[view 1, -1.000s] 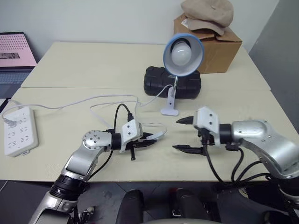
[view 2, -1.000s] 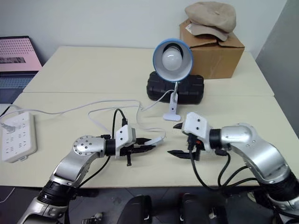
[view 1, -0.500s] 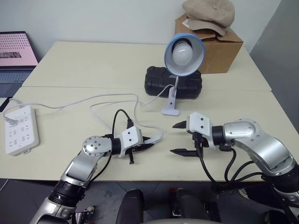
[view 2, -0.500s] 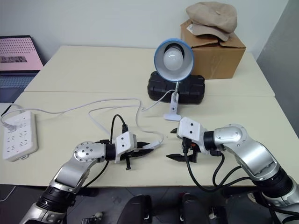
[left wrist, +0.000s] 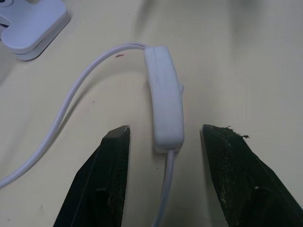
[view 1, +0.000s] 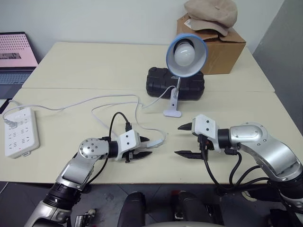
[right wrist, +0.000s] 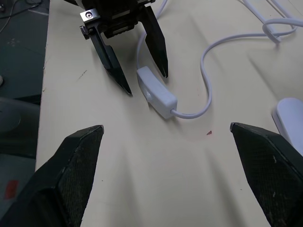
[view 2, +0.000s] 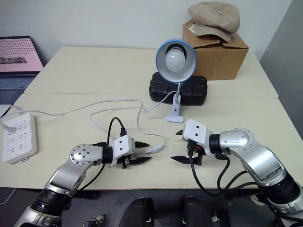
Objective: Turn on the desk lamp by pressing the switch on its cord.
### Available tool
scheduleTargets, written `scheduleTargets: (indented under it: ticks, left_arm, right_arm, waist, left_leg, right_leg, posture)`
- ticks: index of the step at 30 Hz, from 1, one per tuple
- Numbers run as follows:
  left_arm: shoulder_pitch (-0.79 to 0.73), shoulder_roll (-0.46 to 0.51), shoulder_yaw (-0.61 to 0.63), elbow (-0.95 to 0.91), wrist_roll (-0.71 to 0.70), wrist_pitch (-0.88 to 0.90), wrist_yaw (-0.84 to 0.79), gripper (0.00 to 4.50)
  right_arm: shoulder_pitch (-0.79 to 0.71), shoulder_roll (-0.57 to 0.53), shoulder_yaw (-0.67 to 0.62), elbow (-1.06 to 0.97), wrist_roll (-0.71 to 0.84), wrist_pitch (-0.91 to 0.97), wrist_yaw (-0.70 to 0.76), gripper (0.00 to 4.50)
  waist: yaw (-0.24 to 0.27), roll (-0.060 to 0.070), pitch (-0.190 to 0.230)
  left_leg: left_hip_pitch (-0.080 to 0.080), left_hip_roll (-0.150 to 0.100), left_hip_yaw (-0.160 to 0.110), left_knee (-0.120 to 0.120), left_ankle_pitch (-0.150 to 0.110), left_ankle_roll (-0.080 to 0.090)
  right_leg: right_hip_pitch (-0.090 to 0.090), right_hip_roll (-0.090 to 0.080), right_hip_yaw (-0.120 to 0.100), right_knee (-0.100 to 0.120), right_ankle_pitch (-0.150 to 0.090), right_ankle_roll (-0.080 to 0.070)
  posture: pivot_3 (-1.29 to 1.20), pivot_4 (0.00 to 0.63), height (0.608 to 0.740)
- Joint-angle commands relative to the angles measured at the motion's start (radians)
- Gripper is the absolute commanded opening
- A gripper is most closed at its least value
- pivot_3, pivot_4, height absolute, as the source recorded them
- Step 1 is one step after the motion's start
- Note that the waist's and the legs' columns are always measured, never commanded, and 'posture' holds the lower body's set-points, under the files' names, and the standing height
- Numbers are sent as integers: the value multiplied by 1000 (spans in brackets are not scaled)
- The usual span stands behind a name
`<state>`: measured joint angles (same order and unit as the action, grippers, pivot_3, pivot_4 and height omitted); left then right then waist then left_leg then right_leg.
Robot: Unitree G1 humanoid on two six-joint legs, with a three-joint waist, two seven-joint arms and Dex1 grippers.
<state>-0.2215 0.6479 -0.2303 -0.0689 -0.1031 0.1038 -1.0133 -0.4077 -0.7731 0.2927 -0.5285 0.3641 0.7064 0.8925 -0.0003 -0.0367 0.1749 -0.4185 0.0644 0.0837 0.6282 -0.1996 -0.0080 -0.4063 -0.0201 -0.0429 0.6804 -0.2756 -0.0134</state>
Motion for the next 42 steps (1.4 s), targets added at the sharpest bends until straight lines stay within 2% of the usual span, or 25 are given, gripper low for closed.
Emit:
scheduleTargets:
  ticks: [1, 4, 7, 11, 14, 16, 22, 29, 42]
  left_arm:
    - [-23, -25, -3, 0, 4, -12, 15, 2508]
    - [-28, -36, -6, 14, 11, -17, 10, 2508]
    - [-30, -40, -5, 25, 15, -28, 2, 2091]
    - [-32, -29, -12, 41, 27, -49, -15, 1304]
    - [-32, -22, -8, 46, 28, -58, -22, 551]
    - [-32, -23, -5, 48, 26, -60, -25, 400]
    - [-31, -30, 9, 4, -10, -26, -36, 402]
    - [-47, 34, 68, -106, -99, 99, -80, 402]
    - [-43, 36, 71, -143, -105, 131, -54, 402]
  right_arm:
    - [2, -9, -38, -36, -2, -3, -6, 4500]
    - [5, -11, -40, -38, -3, -3, -8, 4500]
    - [6, -11, -41, -39, -4, -5, -10, 4500]
    - [1, -4, -42, -33, -11, -16, -16, 4500]
    - [-4, -2, -41, -28, -13, -20, -14, 4500]
    - [-9, 0, -39, -24, -15, -24, -11, 4500]
    - [-62, 29, -12, -4, -14, -19, 2, 4500]
    - [-210, 130, 122, 110, -82, -12, 24, 4500]
    - [-305, 219, 248, 240, -155, -46, 108, 4500]
  waist:
    - [0, 0, 0]
    - [0, 0, 0]
    - [0, 0, 0]
    - [0, 0, 0]
    - [0, 0, 0]
    - [0, 0, 0]
    - [-1, 0, 0]
    - [-3, 0, 0]
    - [-2, 0, 0]
  left_leg:
    - [0, 0, 0, 0, 0, 0]
    - [0, 0, 0, 0, 0, 0]
    - [0, 0, 0, 0, 0, 0]
    - [0, 0, 0, 0, 0, 0]
    - [0, 0, 0, 0, 0, 0]
    - [0, 0, 0, 0, 0, 0]
    - [0, 0, 0, 0, 0, 0]
    - [0, 0, 0, 0, 0, 0]
    - [0, 0, 0, 0, 0, 0]
  right_leg:
    - [0, 0, 0, 0, 0, 0]
    - [0, 0, 0, 0, 0, 0]
    - [0, 0, 0, 0, 0, 0]
    - [0, 0, 0, 0, 0, 0]
    - [0, 0, 0, 0, 0, 0]
    - [0, 0, 0, 0, 0, 0]
    - [0, 0, 0, 0, 0, 0]
    - [-1, 1, 0, 0, 0, 0]
    - [-1, 0, 0, 0, 0, 0]
  posture:
    - [0, 150, 740]
    - [0, 150, 740]
    - [0, 150, 740]
    - [0, 150, 740]
    - [0, 150, 740]
    - [0, 150, 740]
    - [0, 150, 740]
    - [0, 150, 740]
    - [0, 150, 740]
